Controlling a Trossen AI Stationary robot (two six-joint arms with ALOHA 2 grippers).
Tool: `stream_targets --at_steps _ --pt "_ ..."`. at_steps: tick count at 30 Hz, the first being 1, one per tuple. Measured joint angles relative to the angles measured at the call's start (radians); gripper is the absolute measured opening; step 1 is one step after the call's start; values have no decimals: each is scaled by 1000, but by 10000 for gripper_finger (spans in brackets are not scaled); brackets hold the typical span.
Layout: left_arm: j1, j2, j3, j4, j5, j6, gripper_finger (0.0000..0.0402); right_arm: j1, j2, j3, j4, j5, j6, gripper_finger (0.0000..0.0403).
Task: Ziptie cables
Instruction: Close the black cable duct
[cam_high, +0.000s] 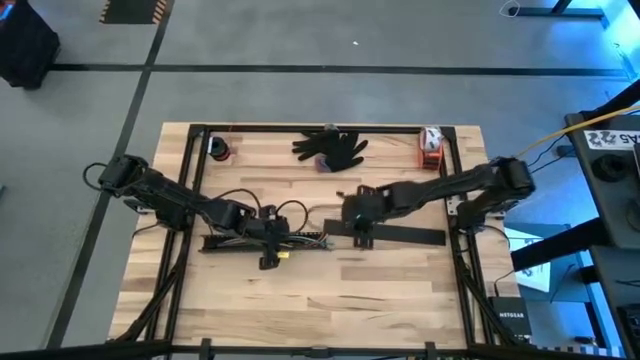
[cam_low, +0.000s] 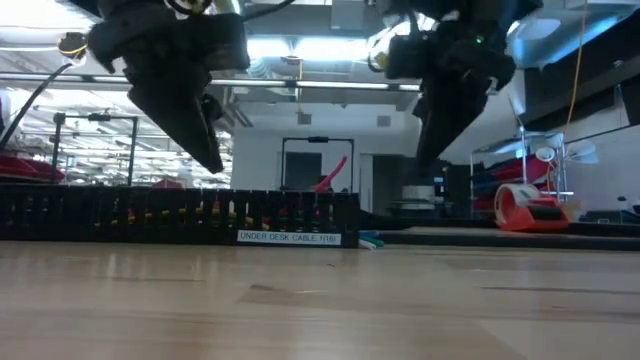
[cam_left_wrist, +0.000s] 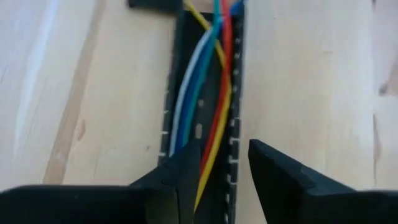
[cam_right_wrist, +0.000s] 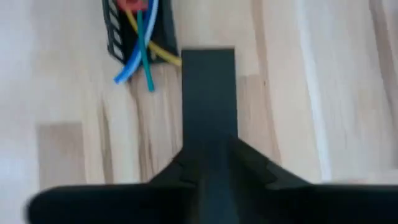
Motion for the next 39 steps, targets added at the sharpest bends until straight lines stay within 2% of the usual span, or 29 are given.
stream_targets --at_steps 4,7,9,11,14,18,24,28,33,39 --pt "20 0 0 11 -1 -105 131 -87 -74 -200 269 -126 1 154" --pt "32 0 0 17 -4 -177 131 -129 -87 -294 472 -215 6 216" --pt "37 0 0 17 -4 -217 131 -136 -88 -326 544 -226 -5 252" --pt "40 0 0 17 -4 -245 131 -135 -88 -342 554 -192 -55 282" --pt "41 0 0 18 -7 -263 131 -135 -88 -344 557 -152 -146 312" --pt "41 0 0 18 -9 -227 131 -135 -88 -343 611 -144 -163 327" --pt "41 0 0 36 -15 -190 131 -135 -88 -342 652 -152 -235 328" --pt "41 0 0 36 -15 -186 131 -132 -89 -342 649 -153 -220 328" --pt "41 0 0 36 -15 -166 131 -89 -27 -342 656 -150 -180 328" --pt "26 0 0 23 -14 -124 131 -25 90 -342 789 -82 -160 328"
